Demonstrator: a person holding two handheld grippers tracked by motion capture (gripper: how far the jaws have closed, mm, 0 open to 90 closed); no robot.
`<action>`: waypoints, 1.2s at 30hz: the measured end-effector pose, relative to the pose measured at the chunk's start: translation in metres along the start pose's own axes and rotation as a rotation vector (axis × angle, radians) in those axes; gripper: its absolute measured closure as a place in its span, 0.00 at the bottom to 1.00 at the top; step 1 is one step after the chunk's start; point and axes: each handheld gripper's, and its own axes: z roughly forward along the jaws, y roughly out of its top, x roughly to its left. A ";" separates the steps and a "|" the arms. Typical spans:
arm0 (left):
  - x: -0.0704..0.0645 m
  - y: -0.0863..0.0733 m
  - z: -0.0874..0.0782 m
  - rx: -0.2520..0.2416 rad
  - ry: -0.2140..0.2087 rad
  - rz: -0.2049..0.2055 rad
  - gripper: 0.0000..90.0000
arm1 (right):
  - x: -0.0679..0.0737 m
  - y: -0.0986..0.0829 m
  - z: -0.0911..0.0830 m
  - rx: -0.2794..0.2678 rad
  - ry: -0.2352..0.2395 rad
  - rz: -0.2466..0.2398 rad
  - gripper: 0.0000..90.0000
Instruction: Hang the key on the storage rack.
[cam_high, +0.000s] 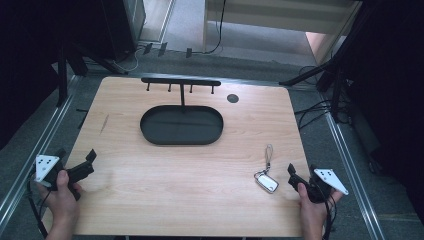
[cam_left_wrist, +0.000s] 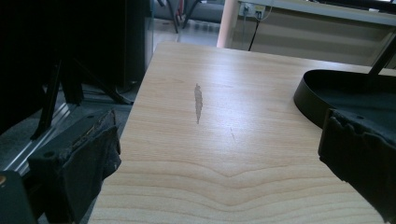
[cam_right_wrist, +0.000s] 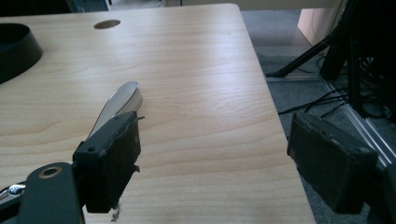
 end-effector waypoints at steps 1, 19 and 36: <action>0.000 0.000 0.000 0.000 0.000 0.000 0.00 | 0.001 0.000 0.001 0.011 0.003 -0.001 0.19; -0.001 0.001 0.002 0.013 -0.004 0.015 0.00 | 0.027 0.029 0.004 0.135 0.006 -0.062 0.22; -0.001 0.001 0.004 0.023 -0.008 0.015 0.00 | 0.077 0.079 0.043 0.460 0.005 -0.069 0.41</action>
